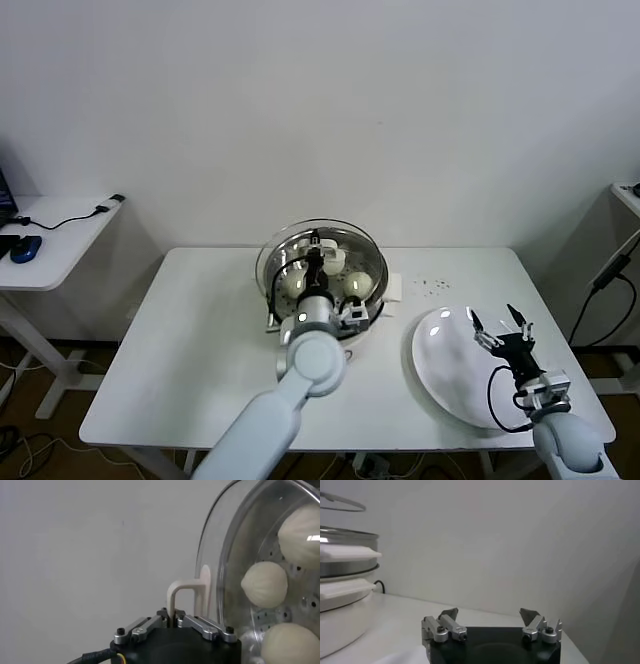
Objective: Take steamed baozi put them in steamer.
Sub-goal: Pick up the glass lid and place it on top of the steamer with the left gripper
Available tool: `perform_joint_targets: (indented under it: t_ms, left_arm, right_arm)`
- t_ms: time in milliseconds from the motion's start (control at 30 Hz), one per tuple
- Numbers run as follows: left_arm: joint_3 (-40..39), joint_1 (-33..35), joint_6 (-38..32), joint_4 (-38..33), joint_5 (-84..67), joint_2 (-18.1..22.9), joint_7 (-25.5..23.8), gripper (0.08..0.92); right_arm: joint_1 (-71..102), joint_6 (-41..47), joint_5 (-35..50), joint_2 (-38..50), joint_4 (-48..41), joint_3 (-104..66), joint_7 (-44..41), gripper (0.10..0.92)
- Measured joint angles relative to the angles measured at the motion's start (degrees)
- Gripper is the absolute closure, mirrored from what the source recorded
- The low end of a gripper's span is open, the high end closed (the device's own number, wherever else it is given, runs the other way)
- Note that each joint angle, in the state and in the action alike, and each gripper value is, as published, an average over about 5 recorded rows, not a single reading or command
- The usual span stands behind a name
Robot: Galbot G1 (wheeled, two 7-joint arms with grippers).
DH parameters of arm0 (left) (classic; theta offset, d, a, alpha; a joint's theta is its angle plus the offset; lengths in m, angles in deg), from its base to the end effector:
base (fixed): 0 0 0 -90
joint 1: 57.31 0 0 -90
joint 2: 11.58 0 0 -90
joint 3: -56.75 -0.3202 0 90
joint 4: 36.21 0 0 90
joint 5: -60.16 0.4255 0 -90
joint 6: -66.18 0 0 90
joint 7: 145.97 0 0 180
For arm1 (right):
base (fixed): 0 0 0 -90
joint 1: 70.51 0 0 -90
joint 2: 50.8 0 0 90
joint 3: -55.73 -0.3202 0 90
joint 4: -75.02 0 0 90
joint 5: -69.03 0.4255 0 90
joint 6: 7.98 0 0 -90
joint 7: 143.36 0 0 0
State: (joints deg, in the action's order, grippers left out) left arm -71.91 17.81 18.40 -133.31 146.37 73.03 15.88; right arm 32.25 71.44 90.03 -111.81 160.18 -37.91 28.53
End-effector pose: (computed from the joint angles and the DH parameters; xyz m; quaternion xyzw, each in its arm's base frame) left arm 0.3934 -0.2375 -0.1968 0.0140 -0.7247 -0.6887 0.0162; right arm 0.3468 -0.1961 -0.3845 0.0387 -0.9954 0.0730 0.0491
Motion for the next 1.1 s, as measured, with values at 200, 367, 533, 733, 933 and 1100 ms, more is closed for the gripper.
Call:
perform_joint_targets:
  t_ms: [200, 367, 533, 733, 933, 1100]
  left_arm:
    - [-0.5, -1.0, 0.0, 3.5, -0.1, 1.9, 0.7, 0.853]
    - [-0.7, -1.6, 0.0, 5.6, -0.3, 2.6, 1.2, 0.853]
    - [-0.8, -1.7, 0.0, 7.1, -0.5, 2.7, 1.5, 0.853]
    - [-0.7, -1.7, 0.0, 8.0, -1.0, 2.8, 1.9, 0.853]
    - [-0.7, -2.0, 0.0, 8.7, -1.2, 3.0, 2.4, 0.853]
    - [-0.9, -2.0, 0.0, 9.0, -1.3, 2.8, 2.9, 0.853]
  right_arm:
    - [0.1, -0.3, -0.2, -0.3, -0.5, -0.5, -0.3, 0.203]
    - [0.2, -0.4, -0.3, -0.4, -0.5, -0.7, -0.4, 0.203]
    - [0.3, -0.5, -0.4, -0.6, -0.6, -1.0, -0.6, 0.203]
    - [0.4, -0.6, -0.5, -0.8, -0.7, -1.3, -0.7, 0.203]
    - [0.4, -0.6, -0.6, -1.0, -0.8, -1.4, -0.8, 0.203]
    - [0.5, -0.7, -0.7, -1.2, -0.9, -1.6, -1.0, 0.203]
